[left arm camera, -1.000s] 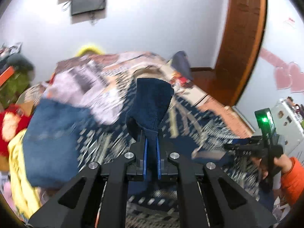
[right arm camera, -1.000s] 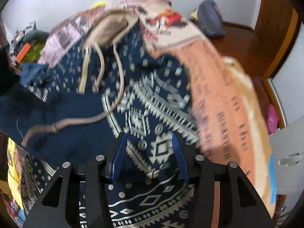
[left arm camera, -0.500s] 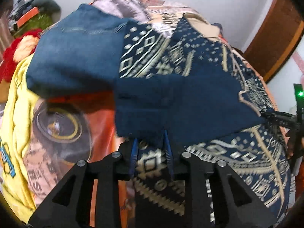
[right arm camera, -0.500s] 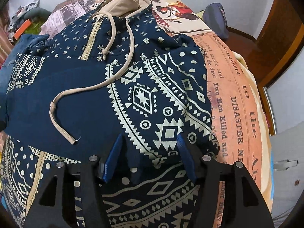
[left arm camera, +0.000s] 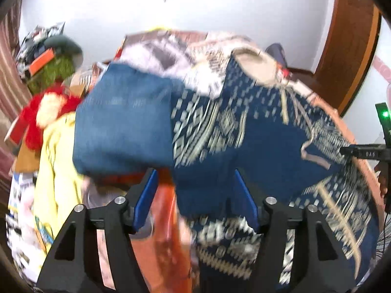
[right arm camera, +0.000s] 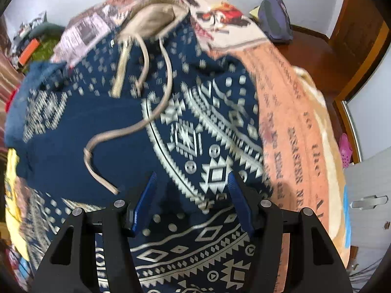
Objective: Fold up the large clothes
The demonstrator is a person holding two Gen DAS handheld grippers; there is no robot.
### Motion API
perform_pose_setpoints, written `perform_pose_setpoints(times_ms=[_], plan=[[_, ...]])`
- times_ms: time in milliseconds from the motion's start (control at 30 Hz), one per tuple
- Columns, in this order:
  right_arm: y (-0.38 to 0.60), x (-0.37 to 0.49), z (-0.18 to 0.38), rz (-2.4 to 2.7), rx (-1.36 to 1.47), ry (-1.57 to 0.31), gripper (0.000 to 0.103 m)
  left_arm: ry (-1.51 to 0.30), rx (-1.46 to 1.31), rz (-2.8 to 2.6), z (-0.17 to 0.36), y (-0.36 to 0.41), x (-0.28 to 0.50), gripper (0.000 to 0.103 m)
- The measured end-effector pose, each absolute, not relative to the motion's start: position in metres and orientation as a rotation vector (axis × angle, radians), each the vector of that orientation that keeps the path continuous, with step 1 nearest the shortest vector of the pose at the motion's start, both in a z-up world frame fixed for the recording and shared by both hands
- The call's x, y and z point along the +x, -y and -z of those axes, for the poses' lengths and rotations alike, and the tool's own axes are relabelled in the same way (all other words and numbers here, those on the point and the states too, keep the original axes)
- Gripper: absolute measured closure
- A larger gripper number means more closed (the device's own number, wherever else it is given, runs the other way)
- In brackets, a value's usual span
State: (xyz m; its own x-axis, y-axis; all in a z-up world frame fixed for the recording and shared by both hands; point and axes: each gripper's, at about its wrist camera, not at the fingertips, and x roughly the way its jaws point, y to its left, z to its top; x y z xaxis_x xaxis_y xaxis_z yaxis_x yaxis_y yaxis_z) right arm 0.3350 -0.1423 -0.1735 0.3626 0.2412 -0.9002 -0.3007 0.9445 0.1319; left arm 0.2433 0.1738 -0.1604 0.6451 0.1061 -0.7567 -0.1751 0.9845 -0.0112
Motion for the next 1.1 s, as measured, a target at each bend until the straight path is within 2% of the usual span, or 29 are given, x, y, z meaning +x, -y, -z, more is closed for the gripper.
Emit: perform_pose_setpoints(times_ms=[100, 267, 467, 567, 800, 1100], plan=[[0.144, 0.341, 0.151, -0.358, -0.041, -1.086, 0.047, -0.822, -0.075, -0.139, 0.143, -0.169, 0.271, 0.033], [0.145, 0.353, 0.117, -0.372, -0.018, -0.982, 0.047, -0.781, -0.115, -0.056, 0.119, -0.158, 0.329, 0.032], [0.139, 0.381, 0.095, -0.381, 0.004, -0.884, 0.046, -0.786, -0.108, -0.006, 0.120, -0.142, 0.399, 0.032], [0.135, 0.406, 0.092, -0.362, 0.018, -0.851, 0.043, -0.810, -0.103, 0.000, 0.128, -0.135, 0.438, 0.032], [0.113, 0.479, 0.120, -0.346, 0.076, -0.932, 0.041, -0.926, -0.146, 0.032, 0.171, -0.132, 0.522, 0.032], [0.068, 0.557, 0.197, -0.311, 0.155, -1.139, 0.041, -1.047, -0.201, -0.044, 0.233, -0.144, 0.581, 0.032]])
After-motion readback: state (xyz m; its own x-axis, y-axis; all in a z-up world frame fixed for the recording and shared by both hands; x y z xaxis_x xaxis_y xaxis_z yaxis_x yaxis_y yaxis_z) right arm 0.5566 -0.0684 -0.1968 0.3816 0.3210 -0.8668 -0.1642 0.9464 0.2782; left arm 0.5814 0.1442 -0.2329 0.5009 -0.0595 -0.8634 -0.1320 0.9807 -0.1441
